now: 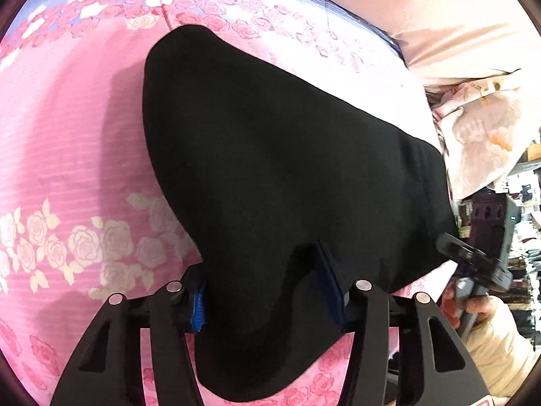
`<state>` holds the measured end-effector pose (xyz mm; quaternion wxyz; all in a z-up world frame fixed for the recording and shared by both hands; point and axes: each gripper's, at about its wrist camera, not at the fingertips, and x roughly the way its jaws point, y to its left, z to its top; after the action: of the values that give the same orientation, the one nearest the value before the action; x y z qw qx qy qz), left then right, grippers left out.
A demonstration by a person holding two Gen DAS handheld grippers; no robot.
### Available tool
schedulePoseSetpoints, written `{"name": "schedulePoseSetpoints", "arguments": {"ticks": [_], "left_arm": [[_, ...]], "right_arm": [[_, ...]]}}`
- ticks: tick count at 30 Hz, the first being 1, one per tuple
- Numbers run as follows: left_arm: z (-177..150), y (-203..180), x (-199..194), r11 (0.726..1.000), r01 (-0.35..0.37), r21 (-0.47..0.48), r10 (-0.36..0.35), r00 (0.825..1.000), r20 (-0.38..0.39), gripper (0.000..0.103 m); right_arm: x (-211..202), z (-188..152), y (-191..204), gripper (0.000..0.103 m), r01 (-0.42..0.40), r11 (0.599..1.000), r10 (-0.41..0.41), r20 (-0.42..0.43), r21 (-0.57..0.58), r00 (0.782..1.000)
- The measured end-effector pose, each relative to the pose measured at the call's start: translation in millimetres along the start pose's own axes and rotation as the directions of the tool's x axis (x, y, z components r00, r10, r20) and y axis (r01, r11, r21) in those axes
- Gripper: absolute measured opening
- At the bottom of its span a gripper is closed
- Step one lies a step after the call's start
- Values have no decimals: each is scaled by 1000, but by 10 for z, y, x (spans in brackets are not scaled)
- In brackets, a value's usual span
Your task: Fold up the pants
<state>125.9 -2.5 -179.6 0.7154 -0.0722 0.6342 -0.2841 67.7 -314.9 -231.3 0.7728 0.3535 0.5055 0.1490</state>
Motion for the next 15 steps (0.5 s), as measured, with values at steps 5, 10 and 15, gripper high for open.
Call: {"name": "schedulePoseSetpoints", "arguments": {"ticks": [5,10,15], "left_arm": [[32,228,107,989,34,-141,-34,999,-1,70],[-6,78,110,997,0,-83,1,1000,7,40],[-46,88,-159,996,34,-77,-33,999,14,19]], "right_arm": [[-58,-9,-335,82,-30,991,26,29,132,999],[-115,-25,-370,40,-39,988,34,32,149,999],[-311,1,-149,38,-99,986,95,38,132,995]]}}
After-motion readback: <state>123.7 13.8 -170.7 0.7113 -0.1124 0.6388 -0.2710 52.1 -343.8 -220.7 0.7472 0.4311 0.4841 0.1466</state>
